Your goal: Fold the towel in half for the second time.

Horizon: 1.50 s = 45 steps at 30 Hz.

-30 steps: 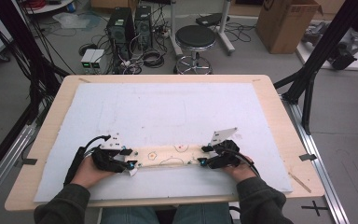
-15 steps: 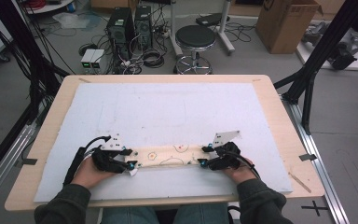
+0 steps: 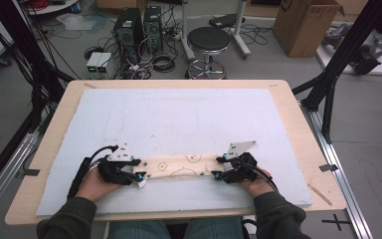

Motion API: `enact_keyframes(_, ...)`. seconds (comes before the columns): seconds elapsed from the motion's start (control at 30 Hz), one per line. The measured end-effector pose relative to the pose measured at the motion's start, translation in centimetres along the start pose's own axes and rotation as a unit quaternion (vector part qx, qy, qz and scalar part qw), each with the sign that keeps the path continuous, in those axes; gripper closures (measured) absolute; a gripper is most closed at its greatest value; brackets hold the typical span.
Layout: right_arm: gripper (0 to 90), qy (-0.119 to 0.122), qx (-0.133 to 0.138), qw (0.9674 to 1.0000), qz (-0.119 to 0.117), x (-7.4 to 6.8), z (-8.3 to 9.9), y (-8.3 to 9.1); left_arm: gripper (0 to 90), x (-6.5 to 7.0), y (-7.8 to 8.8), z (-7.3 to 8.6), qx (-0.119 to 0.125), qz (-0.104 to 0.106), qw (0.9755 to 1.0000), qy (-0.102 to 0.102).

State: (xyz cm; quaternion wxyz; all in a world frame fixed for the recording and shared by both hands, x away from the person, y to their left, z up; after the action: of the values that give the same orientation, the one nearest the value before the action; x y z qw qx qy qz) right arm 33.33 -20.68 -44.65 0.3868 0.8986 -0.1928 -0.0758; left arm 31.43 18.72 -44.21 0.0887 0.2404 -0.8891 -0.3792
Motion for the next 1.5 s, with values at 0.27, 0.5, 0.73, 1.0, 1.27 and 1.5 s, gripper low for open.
enact_keyframes(0.27,39.3,-0.014,0.007,0.9999,-0.006,-0.1,-0.3,0.3,45.5,-0.2,0.8,-0.2,0.017,-0.002,0.9997,0.017)
enact_keyframes(0.5,36.2,-0.044,0.073,0.9963,-0.014,0.7,-1.4,2.0,44.1,-1.1,2.3,-0.2,0.065,-0.009,0.9968,0.046)
enact_keyframes(0.73,38.0,-0.092,0.074,0.9930,0.009,2.5,-1.9,2.0,44.8,-1.9,2.0,-0.6,0.072,-0.053,0.9924,0.085)
enact_keyframes(1.0,46.1,-0.128,0.033,0.9911,0.009,3.5,-1.4,0.9,48.2,-2.6,0.8,-0.4,0.035,-0.052,0.9924,0.106)
enact_keyframes(1.27,52.5,-0.159,0.011,0.9873,-0.004,3.9,-0.5,0.3,54.6,-2.5,0.0,-0.2,0.001,-0.040,0.9939,0.103)
enact_keyframes(1.5,58.7,-0.160,0.002,0.9869,-0.019,3.9,-0.1,-0.1,59.1,-2.4,-0.2,-0.1,-0.008,-0.029,0.9946,0.099)
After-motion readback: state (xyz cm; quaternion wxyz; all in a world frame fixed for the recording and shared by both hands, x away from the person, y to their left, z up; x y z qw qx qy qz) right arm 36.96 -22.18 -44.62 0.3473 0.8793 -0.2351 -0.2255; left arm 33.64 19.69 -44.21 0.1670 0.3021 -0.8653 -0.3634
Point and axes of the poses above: each handheld gripper's, and its own axes: y roughly backward along the jaws, z roughly out of its underside, x roughly to its right, the point moved 1 cm from there along -y, roughly forward along the jaws, and after that the axes turned 3 degrees about -x, right-handed, at the moved point
